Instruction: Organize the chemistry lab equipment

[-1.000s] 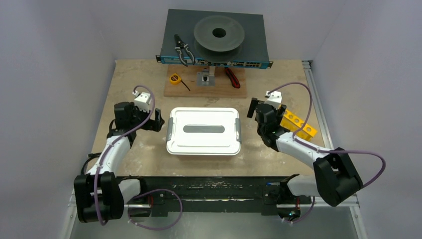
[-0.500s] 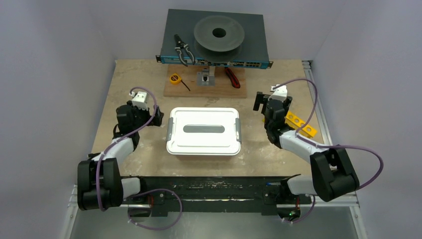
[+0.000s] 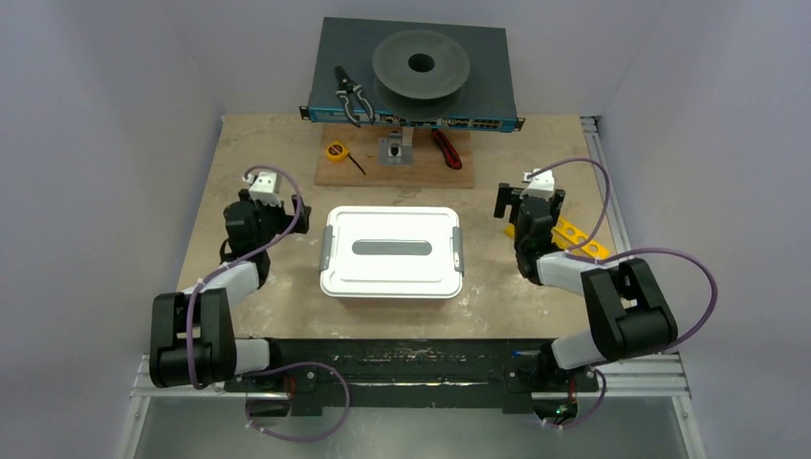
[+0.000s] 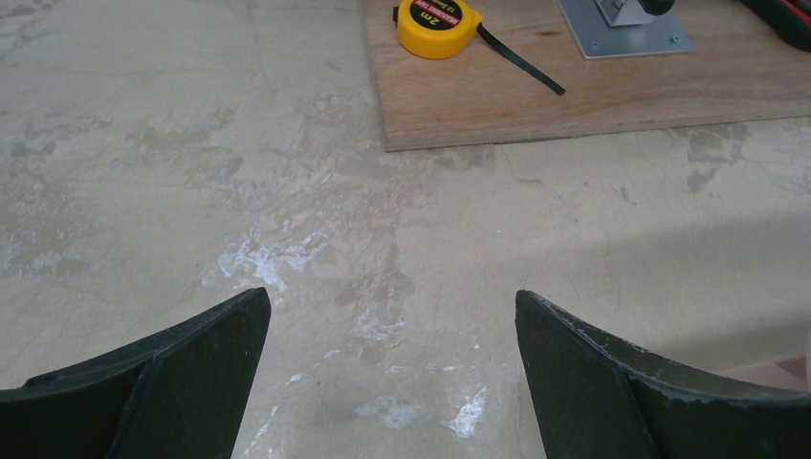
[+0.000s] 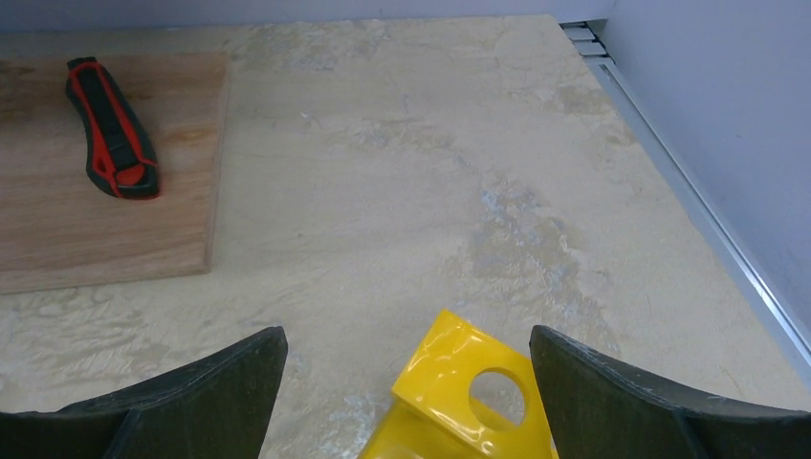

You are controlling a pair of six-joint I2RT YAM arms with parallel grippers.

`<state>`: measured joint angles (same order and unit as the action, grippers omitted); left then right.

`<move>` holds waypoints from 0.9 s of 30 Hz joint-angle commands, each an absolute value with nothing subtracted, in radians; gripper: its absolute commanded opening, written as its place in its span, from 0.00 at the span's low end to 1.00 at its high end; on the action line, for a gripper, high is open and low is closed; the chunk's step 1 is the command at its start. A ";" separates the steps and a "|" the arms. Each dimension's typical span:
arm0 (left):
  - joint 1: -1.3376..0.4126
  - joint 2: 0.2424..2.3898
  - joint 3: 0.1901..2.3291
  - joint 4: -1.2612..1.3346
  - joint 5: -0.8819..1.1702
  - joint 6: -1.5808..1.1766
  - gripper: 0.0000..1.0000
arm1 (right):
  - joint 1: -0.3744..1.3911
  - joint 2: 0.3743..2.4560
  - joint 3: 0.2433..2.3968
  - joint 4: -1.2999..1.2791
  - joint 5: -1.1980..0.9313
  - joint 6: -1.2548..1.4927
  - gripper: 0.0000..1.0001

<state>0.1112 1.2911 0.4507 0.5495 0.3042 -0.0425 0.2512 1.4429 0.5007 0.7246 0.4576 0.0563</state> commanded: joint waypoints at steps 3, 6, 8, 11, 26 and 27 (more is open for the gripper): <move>0.107 1.323 0.433 0.680 0.250 -0.049 1.00 | 0.242 1.486 0.491 0.911 0.446 -0.034 0.99; 0.107 1.312 0.379 0.774 0.249 -0.048 1.00 | 0.228 1.524 0.491 0.959 0.468 -0.036 0.99; 0.104 1.314 0.346 0.828 0.239 -0.046 1.00 | 0.189 1.516 0.482 0.958 0.429 0.008 0.99; 0.074 1.370 0.301 0.971 0.192 -0.033 1.00 | 0.156 1.495 0.449 0.998 0.382 0.041 0.99; 0.059 1.356 0.317 0.919 0.158 -0.025 1.00 | 0.084 1.480 0.393 1.068 0.184 0.046 0.99; 0.060 1.354 0.316 0.910 0.158 -0.026 1.00 | 0.080 1.481 0.347 1.146 0.169 0.040 0.99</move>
<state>0.0639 1.3575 0.3138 0.8322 0.1688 -0.0334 0.0963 1.5116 0.4316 0.9585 0.2424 0.0376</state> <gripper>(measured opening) 0.998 0.987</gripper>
